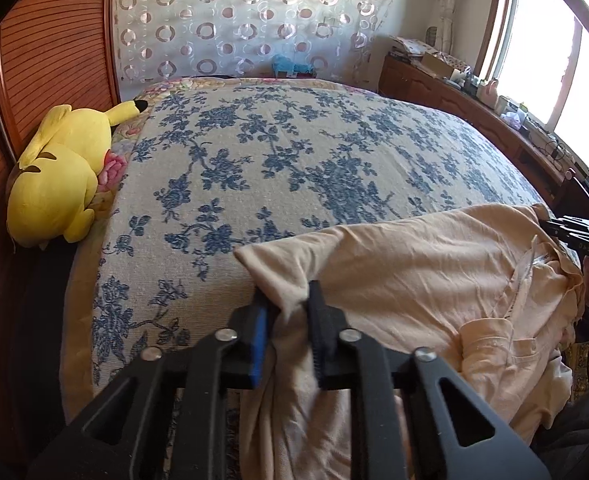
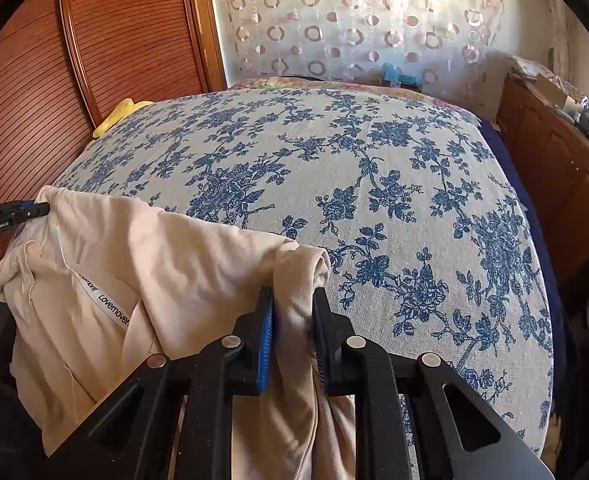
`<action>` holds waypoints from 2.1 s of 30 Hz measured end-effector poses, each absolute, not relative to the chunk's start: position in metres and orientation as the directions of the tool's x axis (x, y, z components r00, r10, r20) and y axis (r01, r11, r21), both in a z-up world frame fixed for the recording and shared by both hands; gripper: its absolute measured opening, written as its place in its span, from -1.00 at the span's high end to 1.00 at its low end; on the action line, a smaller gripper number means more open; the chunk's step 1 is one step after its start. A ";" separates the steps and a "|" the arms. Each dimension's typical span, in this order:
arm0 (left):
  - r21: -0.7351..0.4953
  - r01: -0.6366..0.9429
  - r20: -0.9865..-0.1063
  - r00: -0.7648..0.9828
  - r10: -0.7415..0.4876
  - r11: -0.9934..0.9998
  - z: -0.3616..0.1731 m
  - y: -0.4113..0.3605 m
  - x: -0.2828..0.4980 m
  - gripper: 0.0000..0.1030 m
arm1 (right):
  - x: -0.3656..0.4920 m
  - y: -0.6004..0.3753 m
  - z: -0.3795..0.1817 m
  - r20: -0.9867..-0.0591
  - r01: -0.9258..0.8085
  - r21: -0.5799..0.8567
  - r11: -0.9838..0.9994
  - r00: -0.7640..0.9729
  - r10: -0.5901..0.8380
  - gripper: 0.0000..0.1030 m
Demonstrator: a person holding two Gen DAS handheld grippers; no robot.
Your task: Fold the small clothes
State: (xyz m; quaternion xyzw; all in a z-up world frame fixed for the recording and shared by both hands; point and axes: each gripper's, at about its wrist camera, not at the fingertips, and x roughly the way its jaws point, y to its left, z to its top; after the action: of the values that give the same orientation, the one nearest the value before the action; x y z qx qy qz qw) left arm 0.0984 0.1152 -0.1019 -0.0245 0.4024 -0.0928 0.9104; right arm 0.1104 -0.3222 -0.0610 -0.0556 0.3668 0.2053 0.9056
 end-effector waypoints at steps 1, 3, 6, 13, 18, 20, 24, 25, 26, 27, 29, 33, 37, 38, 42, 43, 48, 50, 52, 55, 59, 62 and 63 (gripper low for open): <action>-0.121 0.150 -0.724 0.663 -0.190 0.981 -0.100 0.113 0.096 0.74 | 0.109 -0.322 -0.061 -0.685 -0.413 0.052 0.909 0.647 0.334 0.70; -0.145 0.151 -0.695 0.688 -0.209 0.978 -0.090 0.113 0.087 0.74 | 0.103 -0.321 -0.059 -0.675 -0.419 0.064 0.906 0.650 0.348 0.71; -0.184 0.171 -0.639 0.727 -0.250 0.968 -0.068 0.113 0.070 0.75 | 0.086 -0.323 -0.050 -0.641 -0.426 0.086 0.901 0.668 0.377 0.72; -0.183 0.217 -0.531 0.799 -0.282 0.959 -0.017 0.109 0.028 0.76 | 0.031 -0.345 -0.004 -0.518 -0.434 0.101 0.895 0.745 0.419 0.73; -0.191 0.260 -0.431 0.844 -0.319 0.947 0.022 0.108 -0.002 0.76 | -0.005 -0.363 0.031 -0.436 -0.439 0.097 0.893 0.788 0.435 0.74; -0.187 0.266 -0.394 0.862 -0.320 0.946 0.035 0.108 -0.013 0.77 | -0.023 -0.371 0.046 -0.387 -0.448 0.084 0.890 0.808 0.444 0.74; -0.180 0.271 -0.342 0.884 -0.318 0.946 0.049 0.113 -0.028 0.77 | -0.049 -0.386 0.067 -0.328 -0.451 0.066 0.890 0.833 0.446 0.74; -0.176 0.264 -0.340 0.888 -0.310 0.948 0.049 0.115 -0.028 0.77 | -0.052 -0.388 0.069 -0.325 -0.448 0.060 0.892 0.836 0.442 0.74; -0.177 0.259 -0.341 0.889 -0.306 0.949 0.048 0.116 -0.027 0.77 | -0.055 -0.391 0.070 -0.325 -0.446 0.055 0.893 0.838 0.438 0.74; -0.183 0.253 -0.347 0.887 -0.303 0.950 0.046 0.119 -0.024 0.77 | -0.055 -0.393 0.070 -0.327 -0.441 0.050 0.896 0.841 0.432 0.74; -0.186 0.247 -0.356 0.885 -0.300 0.951 0.042 0.120 -0.021 0.77 | -0.052 -0.393 0.065 -0.336 -0.435 0.049 0.899 0.840 0.425 0.74; -0.174 0.251 -0.340 0.892 -0.297 0.952 0.047 0.116 -0.026 0.77 | -0.053 -0.381 0.066 -0.338 -0.442 0.036 0.896 0.839 0.427 0.74; -0.173 0.283 -0.284 0.903 -0.323 0.943 0.077 0.115 -0.033 0.77 | -0.064 -0.377 0.088 -0.303 -0.462 0.023 0.887 0.842 0.446 0.74; -0.163 0.289 -0.265 0.908 -0.324 0.943 0.089 0.114 -0.033 0.77 | -0.067 -0.379 0.095 -0.289 -0.468 0.024 0.883 0.843 0.454 0.74; -0.082 0.282 -0.201 0.935 -0.293 0.956 0.150 0.111 -0.005 0.77 | -0.069 -0.381 0.161 -0.205 -0.469 -0.043 0.882 0.869 0.451 0.74; -0.072 0.280 -0.196 0.937 -0.289 0.957 0.161 0.112 0.008 0.77 | -0.063 -0.379 0.178 -0.195 -0.464 -0.065 0.883 0.874 0.445 0.74; 0.009 0.217 -0.235 0.949 -0.208 0.976 0.211 0.104 0.135 0.77 | 0.021 -0.352 0.266 -0.184 -0.391 -0.185 0.902 0.915 0.359 0.74; 0.024 0.168 -0.261 0.952 -0.156 0.985 0.201 0.105 0.189 0.74 | 0.077 -0.332 0.278 -0.228 -0.340 -0.216 0.915 0.929 0.292 0.74; 0.040 0.156 -0.351 0.927 -0.132 0.987 0.169 0.106 0.247 0.41 | 0.140 -0.312 0.270 -0.302 -0.312 -0.221 0.924 0.923 0.239 0.72; 0.057 0.153 -0.490 0.865 -0.106 0.986 0.101 0.108 0.306 0.12 | 0.230 -0.287 0.222 -0.478 -0.261 -0.189 0.947 0.867 0.143 0.40; 0.031 0.188 -0.620 0.774 -0.128 0.982 0.022 0.106 0.320 -0.05 | 0.283 -0.275 0.139 -0.611 -0.205 -0.164 0.965 0.789 0.064 0.40; 0.061 0.205 -0.656 0.746 -0.116 0.977 -0.007 0.104 0.306 -0.46 | 0.283 -0.264 0.098 -0.665 -0.251 -0.189 0.950 0.744 0.064 0.40; 0.054 0.212 -0.665 0.737 -0.123 0.976 -0.011 0.102 0.299 -0.54 | 0.279 -0.262 0.089 -0.674 -0.261 -0.201 0.944 0.736 0.060 0.40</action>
State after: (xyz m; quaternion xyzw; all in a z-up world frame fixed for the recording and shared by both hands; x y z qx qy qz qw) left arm 0.2988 0.1018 -0.0115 0.0630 0.3512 -0.0901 0.9298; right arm 0.2794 -0.2616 0.0895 -0.1424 0.3527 0.0870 0.9207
